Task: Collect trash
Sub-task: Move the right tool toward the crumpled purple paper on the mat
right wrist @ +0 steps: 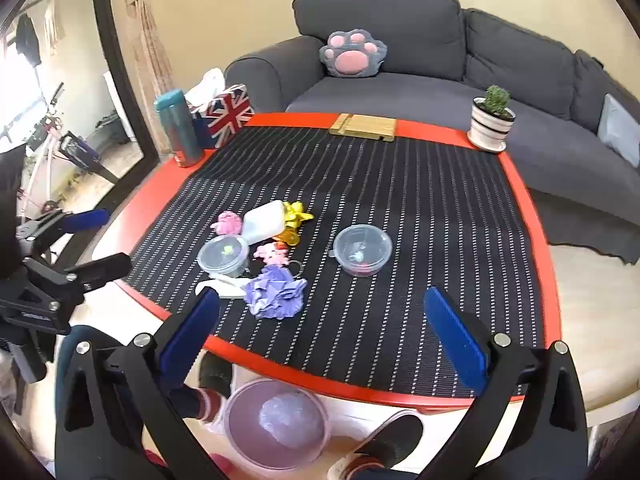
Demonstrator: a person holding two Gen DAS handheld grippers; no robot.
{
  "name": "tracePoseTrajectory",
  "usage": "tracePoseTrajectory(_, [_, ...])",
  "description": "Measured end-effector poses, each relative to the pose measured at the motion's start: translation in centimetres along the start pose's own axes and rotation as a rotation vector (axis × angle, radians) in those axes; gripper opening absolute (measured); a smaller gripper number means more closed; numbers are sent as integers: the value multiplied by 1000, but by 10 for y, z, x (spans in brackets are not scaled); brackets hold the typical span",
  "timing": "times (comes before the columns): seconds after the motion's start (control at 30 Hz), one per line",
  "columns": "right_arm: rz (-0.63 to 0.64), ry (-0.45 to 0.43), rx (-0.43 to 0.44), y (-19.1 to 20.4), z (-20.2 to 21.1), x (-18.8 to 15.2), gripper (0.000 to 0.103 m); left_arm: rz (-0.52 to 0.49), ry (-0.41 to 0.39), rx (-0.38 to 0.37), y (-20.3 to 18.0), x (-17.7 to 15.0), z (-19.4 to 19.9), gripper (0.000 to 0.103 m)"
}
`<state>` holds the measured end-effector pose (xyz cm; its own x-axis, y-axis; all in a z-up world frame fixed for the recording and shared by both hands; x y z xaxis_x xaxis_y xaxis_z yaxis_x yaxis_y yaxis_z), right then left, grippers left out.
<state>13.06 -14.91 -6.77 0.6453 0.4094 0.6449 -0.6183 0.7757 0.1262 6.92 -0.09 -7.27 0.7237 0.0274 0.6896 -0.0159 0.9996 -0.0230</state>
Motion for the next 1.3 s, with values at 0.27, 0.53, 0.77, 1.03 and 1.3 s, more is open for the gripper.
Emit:
tracePoseTrajectory(0.27, [37,6,-31,2,-1,0,100,13,16,-10,2,3,-2,97])
tracePoseTrajectory(0.53, [23,4,-37,-2,0,1,100,44,20,-46,5,-4,-2,97])
tracePoseTrajectory(0.77, [20,3,-36,-2,0,1,100,60,32,-71,2,-5,-2,97])
tracePoseTrajectory(1.03, [13,6,-31,-1,-3,0,100,20,8,-48,0,-2,0,97])
tracePoseTrajectory(1.3, [4,24,-14,0,-11,-1,100,13,24,-26,6,-3,-3,97])
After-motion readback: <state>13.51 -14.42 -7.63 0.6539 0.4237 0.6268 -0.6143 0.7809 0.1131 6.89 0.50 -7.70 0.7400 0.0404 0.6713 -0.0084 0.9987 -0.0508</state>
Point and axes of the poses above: each gripper's, at about its wrist camera, not at the fingertips, and z roughly against the way its jaws point, y to its left, x to its top, the point moved 10 cm from there along -z, roughly the way its jaws point, and after that the axes turned 2 degrees about -z, right-handed, at the moved point
